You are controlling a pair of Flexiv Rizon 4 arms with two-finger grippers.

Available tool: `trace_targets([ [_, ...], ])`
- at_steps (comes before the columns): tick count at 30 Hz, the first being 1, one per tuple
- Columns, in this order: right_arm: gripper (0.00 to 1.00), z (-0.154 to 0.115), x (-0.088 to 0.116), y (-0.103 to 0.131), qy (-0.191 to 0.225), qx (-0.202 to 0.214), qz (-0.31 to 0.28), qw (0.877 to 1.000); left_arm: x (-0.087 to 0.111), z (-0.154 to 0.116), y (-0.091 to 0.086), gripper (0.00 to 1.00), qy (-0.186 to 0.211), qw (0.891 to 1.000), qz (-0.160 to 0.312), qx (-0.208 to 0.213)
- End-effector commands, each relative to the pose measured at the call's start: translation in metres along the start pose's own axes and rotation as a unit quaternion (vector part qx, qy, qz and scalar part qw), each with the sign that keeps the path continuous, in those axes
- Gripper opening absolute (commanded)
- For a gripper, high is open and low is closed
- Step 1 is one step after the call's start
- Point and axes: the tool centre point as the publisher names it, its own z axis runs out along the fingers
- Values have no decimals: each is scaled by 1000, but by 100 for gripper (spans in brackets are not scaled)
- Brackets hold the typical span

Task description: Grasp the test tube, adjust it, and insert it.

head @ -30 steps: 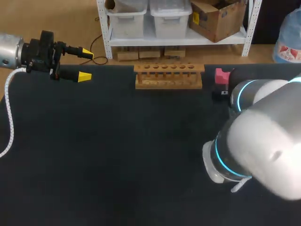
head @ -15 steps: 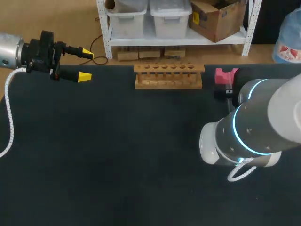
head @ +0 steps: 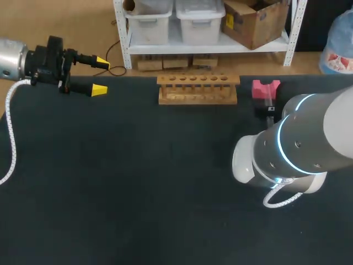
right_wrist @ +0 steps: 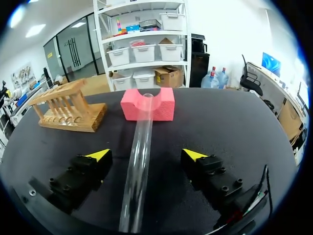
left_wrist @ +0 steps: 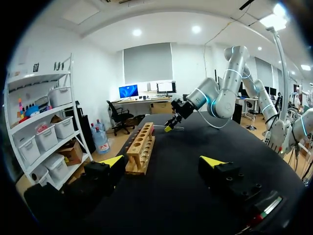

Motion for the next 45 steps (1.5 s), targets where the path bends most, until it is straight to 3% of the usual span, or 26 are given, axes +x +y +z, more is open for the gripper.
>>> trace_targets([
  [1,76,3,0,4,3,20,-2,1000,0,0,-2,100,0,1000,1,-3],
  [3,68,4,0,4,4,21,-2,1000,0,0,-2,100,0,1000,1,-3],
  [8,59,4,1,5,5,25,-3,1000,0,0,-2,100,0,1000,1,-3],
  [32,45,3,1,5,7,35,-1,999,0,0,-2,100,0,1000,1,-3],
  [37,35,3,2,4,9,36,-2,999,0,0,-2,100,0,1000,1,-3],
  [42,31,3,2,5,11,38,-4,999,0,0,-2,100,0,1000,1,-3],
  [45,22,4,1,5,12,39,-4,999,0,0,-2,100,0,1000,1,-3],
])
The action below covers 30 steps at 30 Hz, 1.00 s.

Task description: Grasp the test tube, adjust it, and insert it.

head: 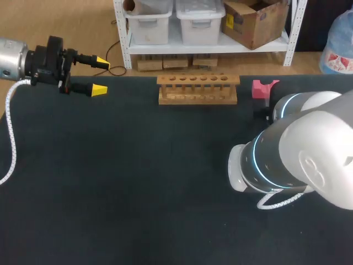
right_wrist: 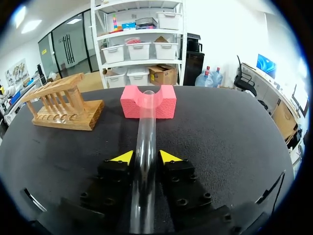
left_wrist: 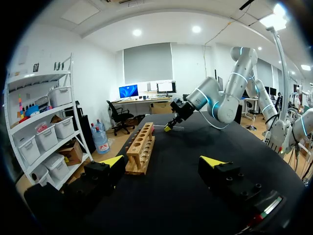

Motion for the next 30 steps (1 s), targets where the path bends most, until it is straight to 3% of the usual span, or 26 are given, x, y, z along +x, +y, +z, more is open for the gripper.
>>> trace_targets([
  [1,20,1,-1,1,2,4,0,1000,0,0,-2,100,0,1000,1,-3],
  [11,0,-1,-1,-1,8,13,1,1000,0,0,-2,100,0,1000,1,-3],
  [30,0,-21,-11,4,13,43,28,999,0,0,-2,100,0,1000,1,-3],
])
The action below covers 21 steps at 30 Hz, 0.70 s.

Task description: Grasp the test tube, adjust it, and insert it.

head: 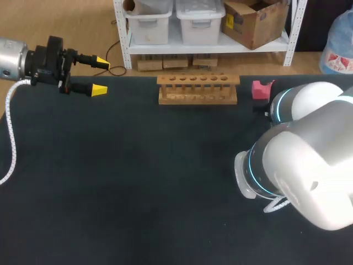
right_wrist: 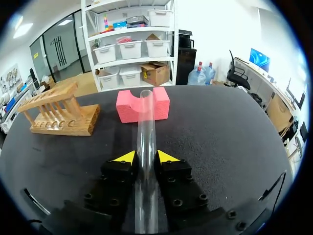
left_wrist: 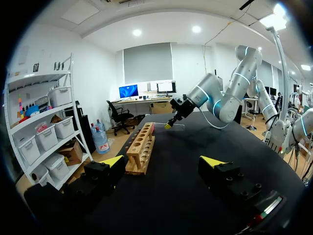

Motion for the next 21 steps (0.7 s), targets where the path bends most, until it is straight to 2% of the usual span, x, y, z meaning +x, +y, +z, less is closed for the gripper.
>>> trace_targets([
  [1,0,-11,-4,6,0,16,0,1000,0,0,-2,100,0,1000,1,-3],
  [12,0,-41,-22,22,-10,33,6,999,0,0,-2,100,0,1000,1,-3],
  [21,0,-68,-36,50,-13,54,31,998,0,0,-2,100,0,1000,1,-3],
])
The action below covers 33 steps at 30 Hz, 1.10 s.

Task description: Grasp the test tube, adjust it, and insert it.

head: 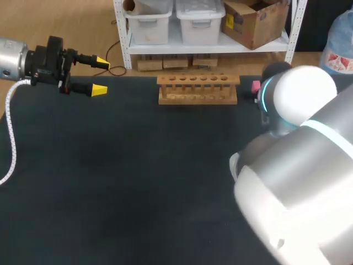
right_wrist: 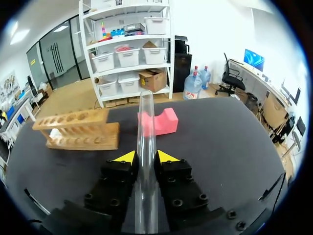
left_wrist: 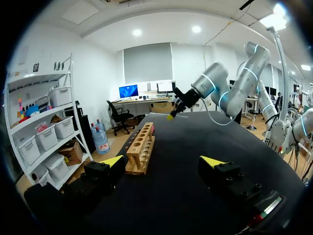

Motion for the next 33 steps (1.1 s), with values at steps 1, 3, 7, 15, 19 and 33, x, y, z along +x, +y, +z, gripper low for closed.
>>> trace_targets([
  [1,0,-17,-3,16,3,43,7,999,0,0,-2,100,0,1000,1,-3],
  [3,0,-21,-4,23,4,48,9,999,0,0,-2,100,0,1000,1,-3],
  [7,0,-28,-4,41,-1,52,7,999,0,0,-2,100,0,1000,1,-3],
  [15,0,-30,-2,83,-10,47,4,999,0,0,-2,100,0,1000,1,-3],
  [19,0,-27,2,102,-10,41,3,999,0,0,-2,100,0,1000,1,-3],
  [33,0,-10,11,140,-1,20,-12,1000,0,0,-2,100,0,1000,1,-3],
])
